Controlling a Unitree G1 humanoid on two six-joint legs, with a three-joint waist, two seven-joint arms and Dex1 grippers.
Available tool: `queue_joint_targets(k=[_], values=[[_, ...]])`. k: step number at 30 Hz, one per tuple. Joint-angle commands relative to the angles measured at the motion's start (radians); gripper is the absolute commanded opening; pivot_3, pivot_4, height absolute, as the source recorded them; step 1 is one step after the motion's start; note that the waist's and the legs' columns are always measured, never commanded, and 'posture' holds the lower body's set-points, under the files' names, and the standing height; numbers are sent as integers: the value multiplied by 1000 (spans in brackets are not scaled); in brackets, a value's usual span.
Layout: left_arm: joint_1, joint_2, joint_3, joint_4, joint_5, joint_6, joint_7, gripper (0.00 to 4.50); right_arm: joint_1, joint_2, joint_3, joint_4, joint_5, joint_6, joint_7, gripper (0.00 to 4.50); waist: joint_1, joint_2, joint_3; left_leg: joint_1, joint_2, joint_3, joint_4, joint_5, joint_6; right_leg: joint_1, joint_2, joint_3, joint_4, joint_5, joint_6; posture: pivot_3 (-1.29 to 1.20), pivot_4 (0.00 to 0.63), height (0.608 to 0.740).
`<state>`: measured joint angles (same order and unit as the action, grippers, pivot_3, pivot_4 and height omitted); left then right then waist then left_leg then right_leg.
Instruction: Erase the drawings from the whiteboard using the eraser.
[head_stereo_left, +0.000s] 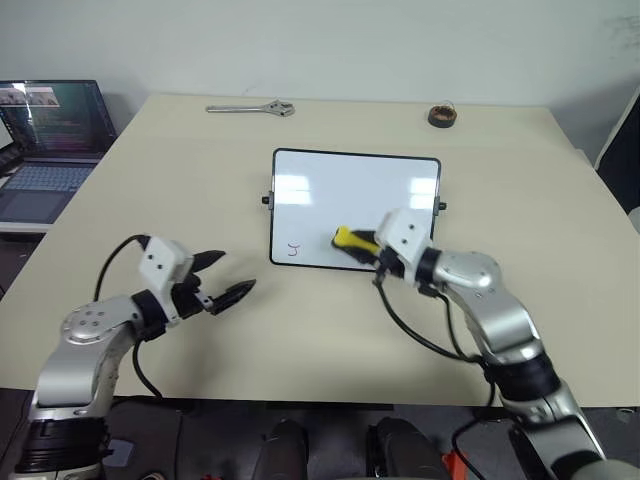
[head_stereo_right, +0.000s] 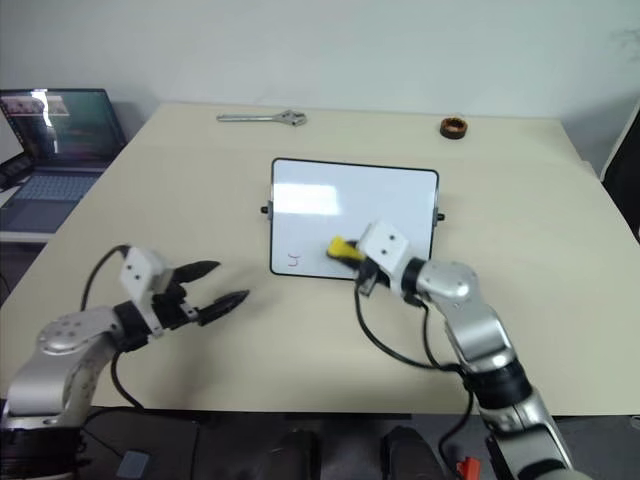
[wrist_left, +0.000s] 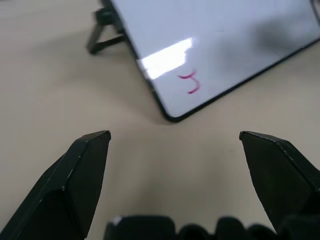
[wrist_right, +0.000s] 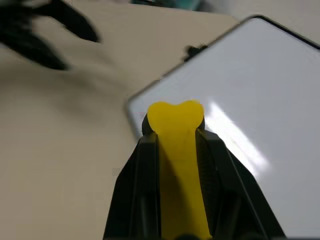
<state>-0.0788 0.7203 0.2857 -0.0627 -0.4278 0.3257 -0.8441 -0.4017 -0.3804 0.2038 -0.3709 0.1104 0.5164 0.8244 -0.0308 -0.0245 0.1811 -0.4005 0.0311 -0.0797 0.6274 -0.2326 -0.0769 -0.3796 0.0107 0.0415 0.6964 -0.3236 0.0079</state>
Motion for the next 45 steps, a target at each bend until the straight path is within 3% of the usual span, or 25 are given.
queue_joint_targets(k=[1, 6, 9, 15, 21, 31, 37, 45], values=[[26, 19, 60, 7, -16, -23, -15, 4500, 34, -56, -47, -90, 81, 32, 41, 671, -2, 0, 0, 0, 0, 0, 0, 0, 0, 0, -1, 0, 0, 0, 0, 0, 150, 740], [45, 38, 89, 10, -6, -25, -16, 4500, 52, -83, -31, -100, 128, 39, 44, 671, -4, 0, 0, 2, -1, 1, 0, 0, 0, 1, 2, 0, 1, 0, 0, 0, 150, 740], [52, 44, 96, -24, -12, -2, -6, 4500, 11, -29, 4, -70, 136, 28, 14, 671, -4, 0, 0, 2, -1, 1, 0, 0, 0, 1, 3, 0, 1, 0, 0, 0, 150, 740], [63, 50, 100, -92, -18, 46, 16, 4500, -62, 0, 89, 17, 46, -23, -30, 671, -9, -1, 0, 2, -1, 1, 0, 0, 0, 1, 2, 1, 1, 0, 0, 0, 150, 740], [73, 56, 94, -137, -18, 88, 21, 4500, -282, 84, 236, 299, -215, -192, -190, 671, -12, 0, 1, 2, -2, 1, 1, 0, 0, 0, 2, 1, 2, 0, 0, 0, 150, 740], [59, 65, 45, -171, -18, 120, -10, 4500, -599, 306, 353, 856, -423, -401, -323, 650, -25, -1, 0, 1, -1, 2, 0, 0, -1, -1, 2, 1, 2, 0, -1, 0, 150, 740], [90, 69, 33, -195, -13, 125, -31, 4500, -619, 340, 409, 1037, -495, -464, -294, 640, -21, 0, 0, 1, 0, 1, 0, 0, -1, -1, 1, 1, 2, 0, -1, 0, 150, 740], [99, 58, 30, -139, 5, 74, -53, 4500, -554, 299, 433, 1000, -537, -467, -197, 520, -21, -1, 0, 4, -1, 1, 0, 0, -1, 1, 1, 0, 4, 0, -1, 0, 150, 740]])
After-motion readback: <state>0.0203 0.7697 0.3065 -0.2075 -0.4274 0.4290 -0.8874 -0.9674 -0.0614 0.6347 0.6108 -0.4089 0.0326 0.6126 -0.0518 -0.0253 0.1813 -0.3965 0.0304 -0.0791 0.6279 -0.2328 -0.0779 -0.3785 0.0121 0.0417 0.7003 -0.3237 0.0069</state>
